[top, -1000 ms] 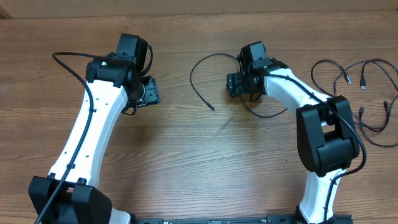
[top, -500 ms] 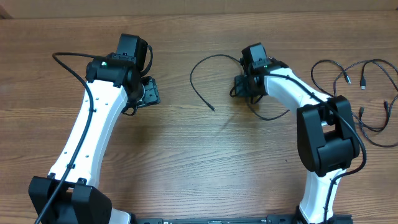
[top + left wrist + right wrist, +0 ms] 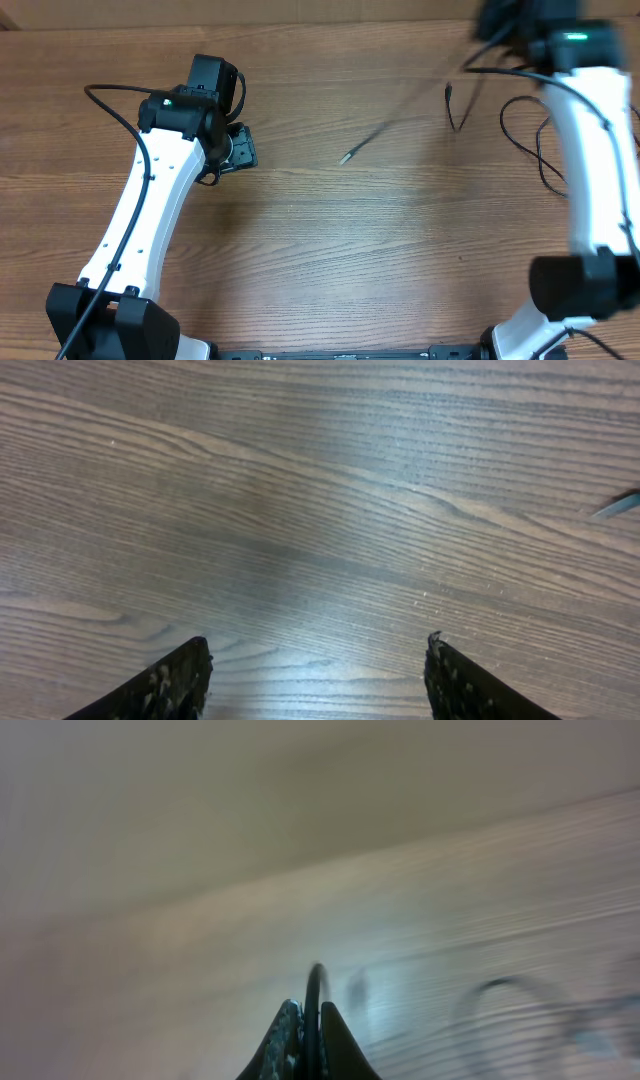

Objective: Untangle cables

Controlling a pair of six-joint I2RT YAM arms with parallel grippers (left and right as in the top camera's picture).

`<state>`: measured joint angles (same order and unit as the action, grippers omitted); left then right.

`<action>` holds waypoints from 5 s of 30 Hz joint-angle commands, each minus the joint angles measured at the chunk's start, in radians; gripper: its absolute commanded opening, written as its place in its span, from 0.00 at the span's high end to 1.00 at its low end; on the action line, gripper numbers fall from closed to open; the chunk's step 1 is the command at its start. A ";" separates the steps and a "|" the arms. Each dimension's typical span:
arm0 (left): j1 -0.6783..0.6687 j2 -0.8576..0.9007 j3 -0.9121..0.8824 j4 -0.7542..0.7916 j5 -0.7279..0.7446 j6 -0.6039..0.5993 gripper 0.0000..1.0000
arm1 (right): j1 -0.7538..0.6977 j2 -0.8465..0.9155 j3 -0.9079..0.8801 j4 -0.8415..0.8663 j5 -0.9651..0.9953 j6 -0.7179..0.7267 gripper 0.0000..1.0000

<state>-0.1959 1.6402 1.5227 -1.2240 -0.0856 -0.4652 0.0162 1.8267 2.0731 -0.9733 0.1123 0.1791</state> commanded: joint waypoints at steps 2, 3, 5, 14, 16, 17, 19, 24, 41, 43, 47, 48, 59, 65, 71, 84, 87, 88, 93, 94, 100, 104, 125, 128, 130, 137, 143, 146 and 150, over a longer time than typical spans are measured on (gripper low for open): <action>-0.001 -0.011 -0.007 0.010 0.008 -0.003 0.31 | -0.118 -0.032 0.066 -0.037 0.146 -0.053 0.96; -0.001 -0.011 -0.007 0.010 0.008 -0.003 0.31 | -0.152 -0.036 0.066 -0.044 0.172 -0.053 0.96; -0.001 -0.011 -0.007 0.010 0.008 -0.003 0.31 | -0.214 -0.037 0.066 -0.062 0.202 -0.052 0.96; -0.001 -0.011 -0.007 0.013 0.009 -0.004 0.30 | -0.454 -0.035 0.058 -0.124 0.195 0.041 0.96; -0.001 -0.011 -0.007 0.013 0.009 -0.004 0.31 | -0.482 -0.035 0.058 -0.137 0.131 0.042 0.84; -0.001 -0.011 -0.007 0.013 0.009 -0.004 0.31 | -0.491 -0.035 0.058 -0.144 0.075 0.042 0.63; -0.001 -0.011 -0.007 0.015 0.009 -0.004 0.30 | -0.496 -0.035 0.058 -0.157 -0.023 0.036 0.24; -0.001 -0.011 -0.007 0.032 0.008 -0.003 0.30 | -0.479 -0.035 0.058 -0.199 -0.298 -0.011 0.12; 0.004 -0.011 -0.007 0.269 0.113 0.260 0.00 | -0.022 -0.028 -0.137 -0.340 -0.348 -0.333 0.00; 0.009 -0.012 -0.007 0.209 0.112 0.259 0.00 | 0.010 -0.028 -0.215 -0.311 -0.308 -0.280 0.00; 0.024 -0.011 -0.007 0.050 0.112 0.223 0.01 | 0.027 -0.028 -0.344 -0.272 -0.291 -0.203 0.00; 0.029 -0.011 -0.007 0.004 0.113 0.209 0.00 | 0.027 -0.029 -0.370 -0.269 -0.291 -0.190 0.00; 0.027 -0.151 -0.089 -0.111 0.099 0.196 0.00 | 0.002 -0.049 -0.439 -0.318 -0.292 -0.154 0.00; 0.025 -0.464 -0.315 0.064 0.069 0.196 0.00 | 0.000 -0.219 -0.571 -0.184 -0.291 -0.153 0.00; 0.025 -0.791 -0.482 0.184 0.006 0.191 0.00 | -0.001 -0.500 -0.840 0.018 -0.293 -0.151 0.00; 0.025 -1.032 -0.548 0.165 -0.033 0.125 0.01 | -0.001 -0.883 -1.010 0.101 -0.277 -0.149 0.00; 0.025 -1.031 -0.548 0.135 -0.033 0.125 0.00 | -0.001 -0.877 -1.010 0.101 -0.277 -0.149 0.00; 0.025 -1.031 -0.548 0.128 -0.033 0.125 0.00 | -0.001 -0.874 -1.010 0.101 -0.277 -0.149 0.00; 0.025 -1.031 -0.548 0.106 -0.033 0.125 0.00 | -0.001 -0.842 -1.010 0.101 -0.277 -0.149 0.00; 0.025 -1.031 -0.548 0.102 -0.033 0.125 0.00 | -0.001 -0.834 -1.010 0.101 -0.277 -0.149 0.00; 0.025 -1.031 -0.548 0.096 -0.033 0.125 0.00 | -0.001 -0.778 -1.010 0.101 -0.277 -0.149 0.00; 0.025 -1.031 -0.548 0.096 -0.033 0.125 0.00 | -0.001 -0.743 -1.010 0.096 -0.277 -0.149 0.00; 0.025 -1.031 -0.548 0.096 -0.033 0.125 0.00 | 0.000 -1.059 -1.346 0.750 -0.270 -0.152 0.00; 0.025 -1.031 -0.548 0.096 -0.033 0.125 0.00 | 0.002 -1.175 -1.502 0.949 -0.269 -0.153 0.00; 0.025 -1.031 -0.548 0.096 -0.033 0.125 0.00 | 0.001 -1.251 -1.603 1.069 -0.268 -0.153 0.00; 0.025 -1.031 -0.548 0.096 -0.033 0.125 0.01 | 0.022 -1.480 -1.864 1.319 -0.207 -0.153 0.00; 0.025 -1.031 -0.548 0.096 -0.033 0.125 0.00 | 0.058 -1.619 -1.951 1.313 -0.137 -0.153 0.00; 0.025 -1.031 -0.548 0.096 -0.033 0.125 0.00 | 0.062 -1.685 -1.984 1.308 -0.128 -0.154 0.00; 0.025 -1.031 -0.548 0.096 -0.033 0.125 0.00 | 0.062 -1.772 -2.041 1.299 -0.128 -0.154 0.00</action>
<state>-0.1638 0.6113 0.9798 -1.1297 -0.1097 -0.3237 0.0727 0.1028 0.0700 0.3332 -0.0391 0.0257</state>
